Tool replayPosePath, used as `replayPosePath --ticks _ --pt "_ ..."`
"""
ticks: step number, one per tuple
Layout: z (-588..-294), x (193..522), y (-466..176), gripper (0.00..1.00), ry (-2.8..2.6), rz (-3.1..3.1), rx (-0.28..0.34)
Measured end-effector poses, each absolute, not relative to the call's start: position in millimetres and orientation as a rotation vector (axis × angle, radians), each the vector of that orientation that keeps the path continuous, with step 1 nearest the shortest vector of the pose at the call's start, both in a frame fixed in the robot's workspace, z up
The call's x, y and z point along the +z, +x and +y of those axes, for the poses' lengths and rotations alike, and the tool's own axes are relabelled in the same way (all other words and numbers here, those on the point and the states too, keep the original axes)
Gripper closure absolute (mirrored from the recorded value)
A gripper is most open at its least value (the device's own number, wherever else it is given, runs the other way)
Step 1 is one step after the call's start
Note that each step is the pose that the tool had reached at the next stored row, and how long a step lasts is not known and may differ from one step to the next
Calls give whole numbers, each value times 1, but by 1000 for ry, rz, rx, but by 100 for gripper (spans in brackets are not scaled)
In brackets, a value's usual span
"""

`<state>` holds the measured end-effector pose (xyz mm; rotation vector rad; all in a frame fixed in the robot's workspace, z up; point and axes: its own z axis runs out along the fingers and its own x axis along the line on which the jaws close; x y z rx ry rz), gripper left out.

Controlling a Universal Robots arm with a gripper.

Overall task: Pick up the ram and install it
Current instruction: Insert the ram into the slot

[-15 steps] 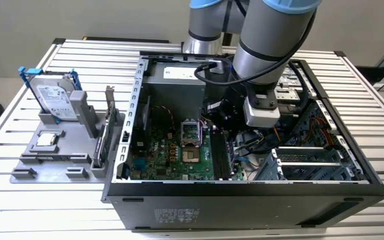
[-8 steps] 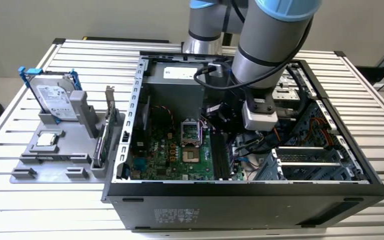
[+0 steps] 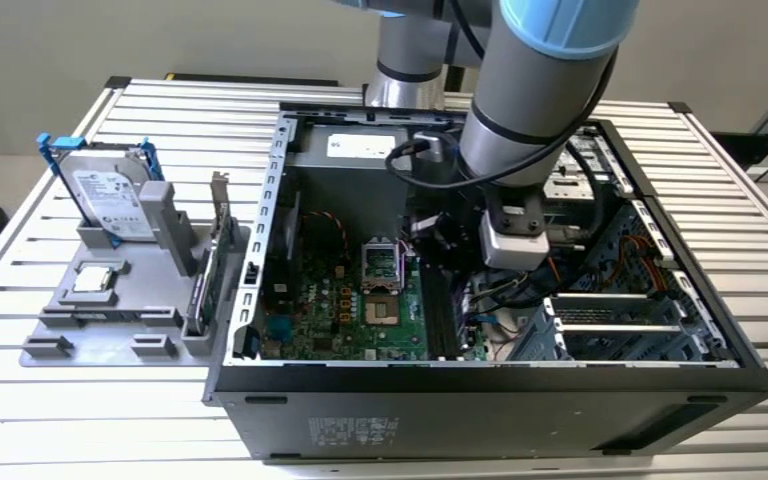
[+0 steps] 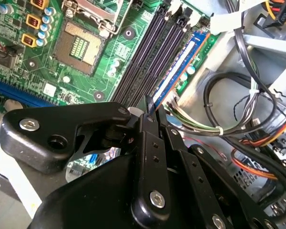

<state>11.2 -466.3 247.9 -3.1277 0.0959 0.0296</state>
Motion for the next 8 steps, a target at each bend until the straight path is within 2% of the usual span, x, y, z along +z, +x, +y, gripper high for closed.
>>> replayPosePath --ticks 8 --pt "-466 237 11 100 -3127 96 30"
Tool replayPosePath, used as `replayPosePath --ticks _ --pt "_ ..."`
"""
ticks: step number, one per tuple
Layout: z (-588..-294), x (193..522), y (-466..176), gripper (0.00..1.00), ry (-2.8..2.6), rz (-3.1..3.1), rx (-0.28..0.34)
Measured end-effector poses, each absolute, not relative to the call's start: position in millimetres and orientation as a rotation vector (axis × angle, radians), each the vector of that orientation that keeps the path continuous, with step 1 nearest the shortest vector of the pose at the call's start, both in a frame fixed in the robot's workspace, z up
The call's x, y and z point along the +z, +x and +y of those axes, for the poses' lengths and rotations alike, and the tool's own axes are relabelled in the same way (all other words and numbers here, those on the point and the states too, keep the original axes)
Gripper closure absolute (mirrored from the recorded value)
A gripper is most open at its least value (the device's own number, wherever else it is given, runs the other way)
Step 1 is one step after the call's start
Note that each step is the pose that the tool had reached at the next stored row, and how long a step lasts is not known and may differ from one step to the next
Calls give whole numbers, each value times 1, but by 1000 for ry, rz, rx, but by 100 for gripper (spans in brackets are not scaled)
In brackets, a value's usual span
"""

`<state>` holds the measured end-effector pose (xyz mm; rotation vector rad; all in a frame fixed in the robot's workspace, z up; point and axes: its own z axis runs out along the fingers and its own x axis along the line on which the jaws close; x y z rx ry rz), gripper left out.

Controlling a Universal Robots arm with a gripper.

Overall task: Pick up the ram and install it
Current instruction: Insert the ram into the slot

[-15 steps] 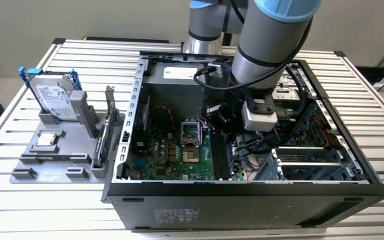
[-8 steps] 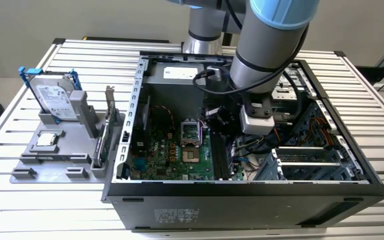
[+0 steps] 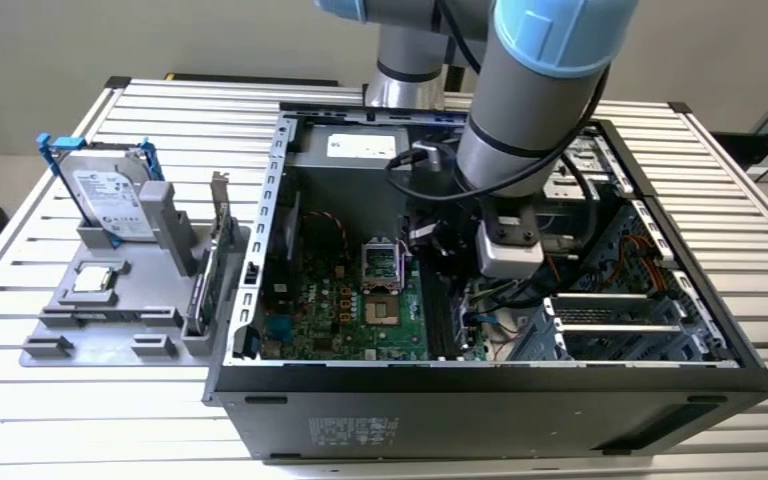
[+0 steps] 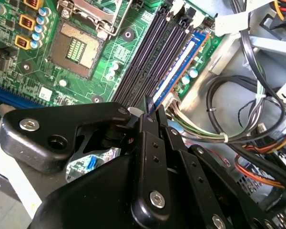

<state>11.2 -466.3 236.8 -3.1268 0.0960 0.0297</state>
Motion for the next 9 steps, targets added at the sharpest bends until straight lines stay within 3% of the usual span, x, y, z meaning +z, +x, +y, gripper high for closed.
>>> replayPosePath --ticks 9 --pt "-466 234 15 100 -3113 95 36"
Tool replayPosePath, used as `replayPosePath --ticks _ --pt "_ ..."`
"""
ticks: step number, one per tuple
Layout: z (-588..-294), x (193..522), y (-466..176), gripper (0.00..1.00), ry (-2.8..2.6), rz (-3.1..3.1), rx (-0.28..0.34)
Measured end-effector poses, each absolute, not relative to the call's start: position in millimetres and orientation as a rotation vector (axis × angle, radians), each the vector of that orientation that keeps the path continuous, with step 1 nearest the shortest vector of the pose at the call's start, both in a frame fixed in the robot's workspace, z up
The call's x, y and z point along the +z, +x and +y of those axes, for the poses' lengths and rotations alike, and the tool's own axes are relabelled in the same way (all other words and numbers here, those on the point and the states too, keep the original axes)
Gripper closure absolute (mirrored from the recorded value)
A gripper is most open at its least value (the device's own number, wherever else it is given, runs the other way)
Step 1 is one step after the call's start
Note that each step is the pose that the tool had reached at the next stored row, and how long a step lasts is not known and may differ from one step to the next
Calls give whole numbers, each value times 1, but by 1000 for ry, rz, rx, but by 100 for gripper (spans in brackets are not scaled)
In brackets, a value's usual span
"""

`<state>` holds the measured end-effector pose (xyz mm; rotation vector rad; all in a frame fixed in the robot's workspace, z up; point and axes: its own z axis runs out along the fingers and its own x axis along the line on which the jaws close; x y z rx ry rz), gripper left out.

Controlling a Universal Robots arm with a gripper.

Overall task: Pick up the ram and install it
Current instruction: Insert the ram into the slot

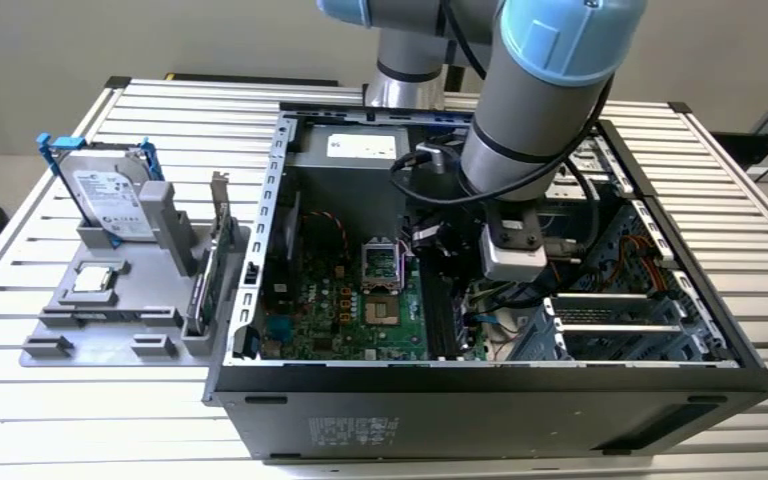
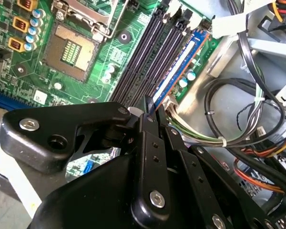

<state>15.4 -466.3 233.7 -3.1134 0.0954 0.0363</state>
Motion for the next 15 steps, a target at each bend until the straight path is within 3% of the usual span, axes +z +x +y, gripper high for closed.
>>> replayPosePath --ticks 15 --pt "-466 228 16 100 -3128 95 42"
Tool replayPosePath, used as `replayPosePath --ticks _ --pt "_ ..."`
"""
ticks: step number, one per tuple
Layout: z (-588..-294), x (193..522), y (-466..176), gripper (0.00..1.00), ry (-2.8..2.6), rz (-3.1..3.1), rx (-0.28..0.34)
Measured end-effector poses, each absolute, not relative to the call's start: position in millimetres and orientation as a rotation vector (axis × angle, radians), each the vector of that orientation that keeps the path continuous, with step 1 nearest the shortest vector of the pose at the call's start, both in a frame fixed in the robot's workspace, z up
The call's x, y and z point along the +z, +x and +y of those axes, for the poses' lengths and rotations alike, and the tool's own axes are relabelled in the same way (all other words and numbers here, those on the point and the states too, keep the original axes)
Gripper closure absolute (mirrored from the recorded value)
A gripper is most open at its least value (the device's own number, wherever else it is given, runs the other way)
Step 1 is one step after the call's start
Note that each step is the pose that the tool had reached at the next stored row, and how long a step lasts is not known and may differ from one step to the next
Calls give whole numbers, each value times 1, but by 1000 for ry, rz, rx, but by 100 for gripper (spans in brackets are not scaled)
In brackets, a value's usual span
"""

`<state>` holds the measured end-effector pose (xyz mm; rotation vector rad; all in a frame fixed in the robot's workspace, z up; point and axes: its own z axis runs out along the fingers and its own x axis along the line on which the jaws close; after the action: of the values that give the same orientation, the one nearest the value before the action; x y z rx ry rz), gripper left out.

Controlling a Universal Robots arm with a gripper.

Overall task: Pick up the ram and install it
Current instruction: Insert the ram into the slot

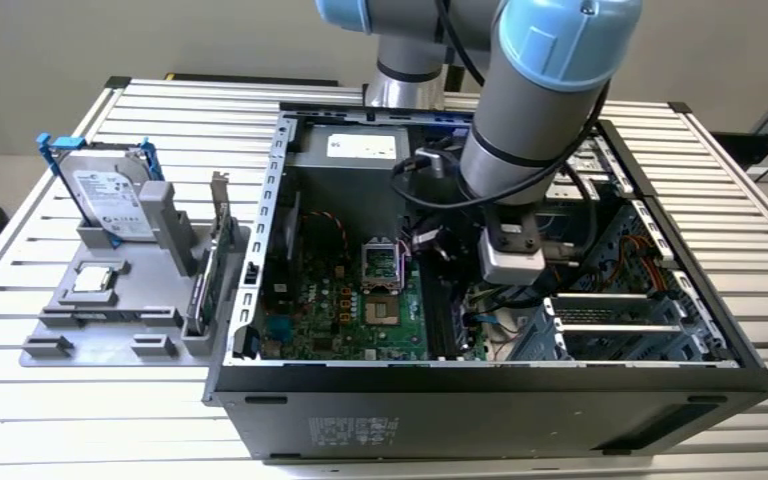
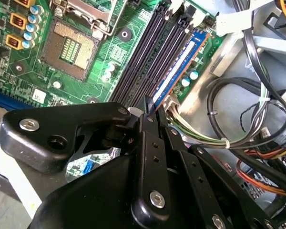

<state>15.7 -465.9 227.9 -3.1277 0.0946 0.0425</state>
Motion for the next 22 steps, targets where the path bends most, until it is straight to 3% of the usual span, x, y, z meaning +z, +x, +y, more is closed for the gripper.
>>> replayPosePath --ticks 22 --pt "-466 223 16 100 -3147 80 46"
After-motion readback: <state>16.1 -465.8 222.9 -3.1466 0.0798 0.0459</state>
